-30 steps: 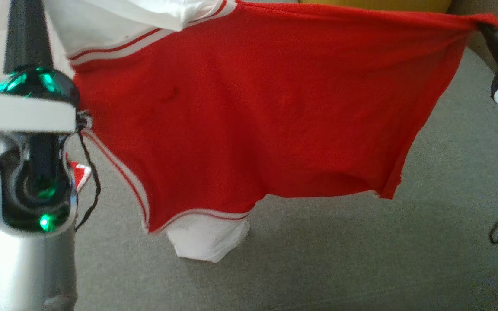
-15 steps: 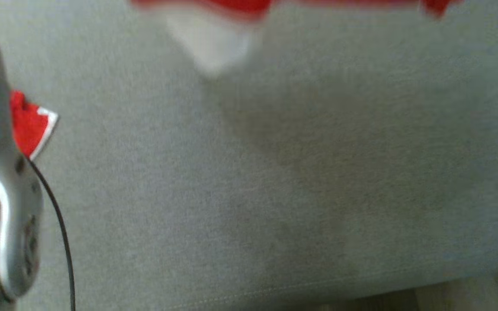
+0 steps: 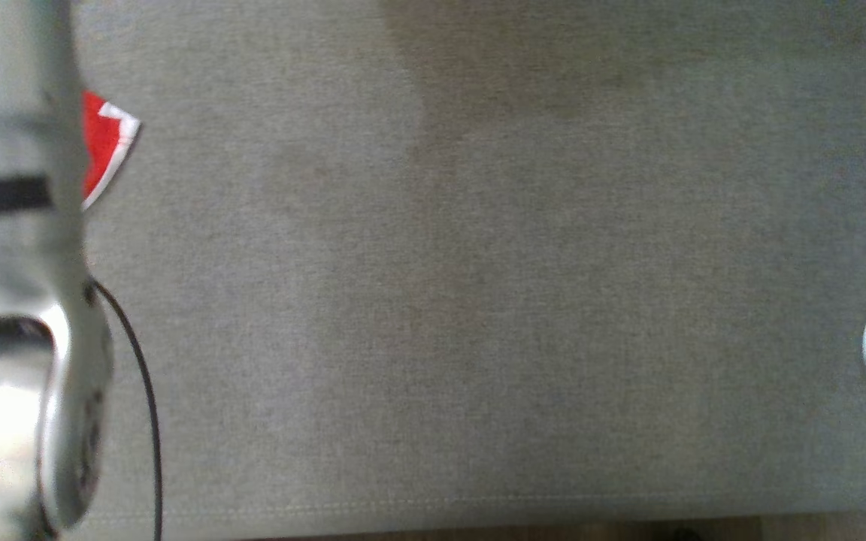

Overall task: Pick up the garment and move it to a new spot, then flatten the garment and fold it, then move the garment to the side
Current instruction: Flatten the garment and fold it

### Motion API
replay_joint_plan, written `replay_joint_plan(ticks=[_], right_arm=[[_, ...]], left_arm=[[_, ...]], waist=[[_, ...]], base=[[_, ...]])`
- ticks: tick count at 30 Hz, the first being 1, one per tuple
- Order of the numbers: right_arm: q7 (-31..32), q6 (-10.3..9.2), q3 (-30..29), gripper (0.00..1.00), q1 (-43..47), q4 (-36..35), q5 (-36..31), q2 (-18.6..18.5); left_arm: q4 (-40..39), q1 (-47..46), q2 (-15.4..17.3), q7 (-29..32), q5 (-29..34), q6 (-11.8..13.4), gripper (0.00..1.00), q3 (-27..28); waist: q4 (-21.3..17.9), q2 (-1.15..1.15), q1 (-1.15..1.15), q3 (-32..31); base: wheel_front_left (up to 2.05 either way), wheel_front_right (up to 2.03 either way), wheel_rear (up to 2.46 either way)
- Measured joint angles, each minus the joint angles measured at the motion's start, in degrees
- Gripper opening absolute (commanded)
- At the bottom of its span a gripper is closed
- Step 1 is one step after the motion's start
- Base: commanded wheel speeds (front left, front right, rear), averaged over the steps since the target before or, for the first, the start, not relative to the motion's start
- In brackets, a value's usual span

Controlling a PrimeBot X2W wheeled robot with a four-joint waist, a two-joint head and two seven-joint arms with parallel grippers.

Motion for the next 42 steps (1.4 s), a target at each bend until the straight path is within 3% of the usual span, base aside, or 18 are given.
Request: replay_joint_plan(ticks=[10,22,26,34,42], right_arm=[[0.43,0.00,7.94,0.00,16.13,11.87,3.23,-2.15],[5.09,0.00,13.27,0.00,24.73,23.95,-0.99,-5.83],[6.17,0.00,16.63,0.00,26.15,23.73,-2.42,-6.70],[7.51,0.00,29.14,0.00,31.71,17.26,-4.86,-11.00],[13.38,0.00,39.84,0.00,36.32,11.00,-0.80,-16.52]], left_arm=[[4.02,22.84,3.49,-1.48,3.98,-3.60,0.00,-7.06],[2.19,43.47,11.34,7.45,2.40,-5.01,0.00,-14.75],[-0.94,46.60,13.29,10.66,0.67,-5.02,0.00,-16.62],[-7.95,52.04,17.06,17.92,-5.53,-5.21,0.00,-19.37],[-15.75,56.89,21.87,25.30,-13.06,-5.39,0.00,-20.76]], waist=[[1.15,0.00,-0.01,-4.36],[1.28,0.00,-0.01,-14.02],[1.56,0.01,-0.01,-15.98],[1.86,0.01,-0.01,-17.91],[1.85,0.01,-0.01,-20.15]], base=[[0.00,0.00,0.00],[0.00,0.00,0.00],[0.00,0.00,0.00],[0.00,0.00,0.00],[0.00,0.00,0.00]])
